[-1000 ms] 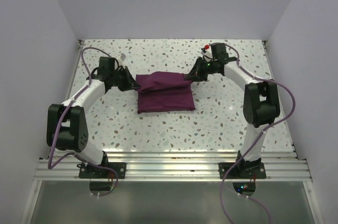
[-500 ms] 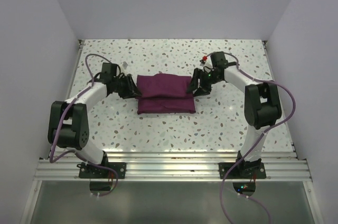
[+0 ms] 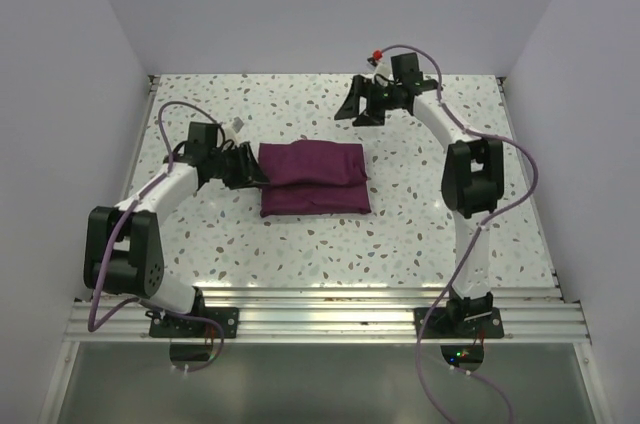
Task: Prepare the surgical pack
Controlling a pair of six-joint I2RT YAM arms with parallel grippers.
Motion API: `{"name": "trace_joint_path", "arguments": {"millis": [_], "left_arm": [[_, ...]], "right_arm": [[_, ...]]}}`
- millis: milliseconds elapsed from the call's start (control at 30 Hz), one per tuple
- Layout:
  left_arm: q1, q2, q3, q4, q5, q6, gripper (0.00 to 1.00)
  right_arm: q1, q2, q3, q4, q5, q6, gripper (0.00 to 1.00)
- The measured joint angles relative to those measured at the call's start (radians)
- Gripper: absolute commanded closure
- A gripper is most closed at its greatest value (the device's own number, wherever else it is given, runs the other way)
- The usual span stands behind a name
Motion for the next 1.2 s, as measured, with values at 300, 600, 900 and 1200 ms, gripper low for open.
{"name": "trace_joint_path", "arguments": {"millis": [300,600,900,1200], "left_arm": [[0.0,-0.028,-0.041,-0.01,0.0,0.026,0.56],[0.0,-0.028,-0.047,-0.012,0.019,0.026,0.56],[0.0,-0.028,-0.047,-0.011,0.031,0.026,0.56],[0.0,-0.033,-0.048,-0.011,0.038,0.026,0.56]], "right_arm": [[0.023,0.237,0.112,-0.011,-0.114,0.001,0.18],[0.094,0.25,0.112,0.048,-0.187,0.05,0.27],[0.119,0.258,0.113,0.178,-0.267,0.204,0.51],[0.13,0.257,0.105,0.256,-0.309,0.279,0.68]]}}
